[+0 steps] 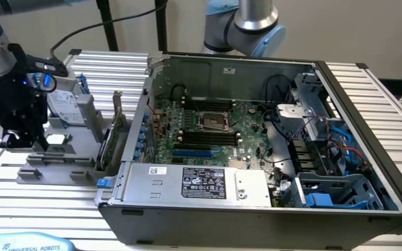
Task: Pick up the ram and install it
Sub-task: 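Pick up the ram and move it above insertion slot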
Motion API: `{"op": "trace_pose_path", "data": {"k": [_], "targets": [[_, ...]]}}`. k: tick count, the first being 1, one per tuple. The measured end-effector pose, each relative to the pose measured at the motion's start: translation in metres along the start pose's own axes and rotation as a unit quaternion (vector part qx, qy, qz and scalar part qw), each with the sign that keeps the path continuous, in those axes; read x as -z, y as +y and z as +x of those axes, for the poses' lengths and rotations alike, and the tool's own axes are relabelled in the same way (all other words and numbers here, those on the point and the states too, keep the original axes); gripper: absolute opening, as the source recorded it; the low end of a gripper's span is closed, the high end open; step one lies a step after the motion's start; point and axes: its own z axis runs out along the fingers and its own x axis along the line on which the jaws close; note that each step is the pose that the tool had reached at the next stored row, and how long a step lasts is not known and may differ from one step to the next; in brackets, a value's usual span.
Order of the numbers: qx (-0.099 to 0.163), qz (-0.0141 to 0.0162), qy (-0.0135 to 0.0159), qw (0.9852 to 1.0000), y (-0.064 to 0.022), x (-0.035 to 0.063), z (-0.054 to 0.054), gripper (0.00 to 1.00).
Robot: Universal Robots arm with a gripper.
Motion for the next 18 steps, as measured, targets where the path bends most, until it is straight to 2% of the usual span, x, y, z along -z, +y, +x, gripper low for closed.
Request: {"op": "trace_pose_path", "data": {"k": [13,18], "targets": [[0.006,-0.0002,0.0003,1.0,-0.0219,0.0601,-0.002,0.13],[0.007,-0.0006,0.0002,1.0,-0.0349,0.0831,-0.002,0.13]]}}
